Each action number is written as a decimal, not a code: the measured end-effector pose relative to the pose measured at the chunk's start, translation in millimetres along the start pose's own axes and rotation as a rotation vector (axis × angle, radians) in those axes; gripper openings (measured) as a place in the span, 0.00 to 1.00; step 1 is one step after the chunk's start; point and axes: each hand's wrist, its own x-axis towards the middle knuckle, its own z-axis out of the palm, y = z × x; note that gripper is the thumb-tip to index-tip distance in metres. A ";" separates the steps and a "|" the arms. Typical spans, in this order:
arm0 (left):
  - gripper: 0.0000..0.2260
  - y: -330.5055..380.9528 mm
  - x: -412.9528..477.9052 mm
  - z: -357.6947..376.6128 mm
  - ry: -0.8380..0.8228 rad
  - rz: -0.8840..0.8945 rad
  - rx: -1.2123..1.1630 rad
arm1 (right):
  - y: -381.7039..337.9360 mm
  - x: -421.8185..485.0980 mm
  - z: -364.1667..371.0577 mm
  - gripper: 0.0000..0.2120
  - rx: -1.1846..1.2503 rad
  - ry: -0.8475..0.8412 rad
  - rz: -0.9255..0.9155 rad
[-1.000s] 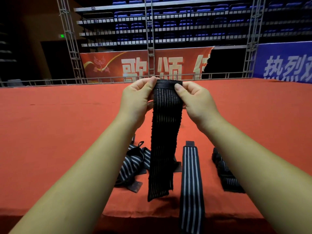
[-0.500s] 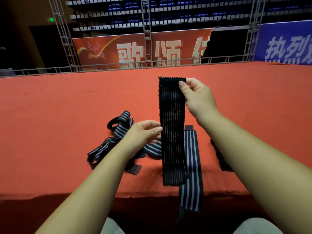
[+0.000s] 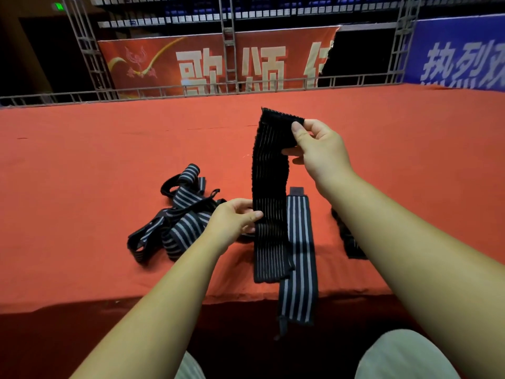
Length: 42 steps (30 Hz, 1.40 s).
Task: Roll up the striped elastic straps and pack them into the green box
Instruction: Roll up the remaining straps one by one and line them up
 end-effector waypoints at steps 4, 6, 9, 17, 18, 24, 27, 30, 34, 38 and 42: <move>0.07 -3.4 5.3 12.1 0.001 -0.002 0.031 | 4.6 1.3 -3.2 0.06 0.001 0.016 0.011; 0.05 -3.6 8.2 17.3 0.031 -0.008 0.053 | 5.9 2.4 -5.7 0.06 0.000 0.022 0.011; 0.01 -2.2 11.3 19.7 0.055 -0.003 0.097 | 6.7 4.6 -10.5 0.06 -0.007 0.035 0.010; 0.11 18.2 -11.5 3.4 -0.108 0.007 0.155 | 15.0 12.4 -20.7 0.08 -0.051 0.062 0.008; 0.11 21.8 -16.6 0.2 -0.155 -0.007 0.123 | 17.8 14.1 -21.1 0.08 -0.056 0.065 0.011; 0.14 39.2 -43.4 -15.6 -0.328 -0.132 -0.090 | 40.9 21.4 -10.8 0.09 -0.060 0.064 0.073; 0.15 34.9 -50.9 -19.7 -0.377 -0.196 0.050 | 54.9 18.4 0.8 0.09 -0.081 0.008 0.102; 0.13 14.7 -48.0 -24.9 -0.398 -0.252 0.281 | 67.2 9.4 13.0 0.06 -0.111 -0.072 0.135; 0.12 3.3 -40.3 -27.1 -0.234 -0.217 0.583 | 84.3 0.9 18.6 0.07 -0.207 -0.122 0.110; 0.11 19.2 -24.7 -32.9 -0.014 -0.072 0.520 | 90.4 -3.2 14.5 0.07 -0.156 -0.137 0.085; 0.21 55.7 -10.0 -32.9 0.106 0.127 0.379 | 83.3 -6.4 10.6 0.06 -0.111 -0.160 0.050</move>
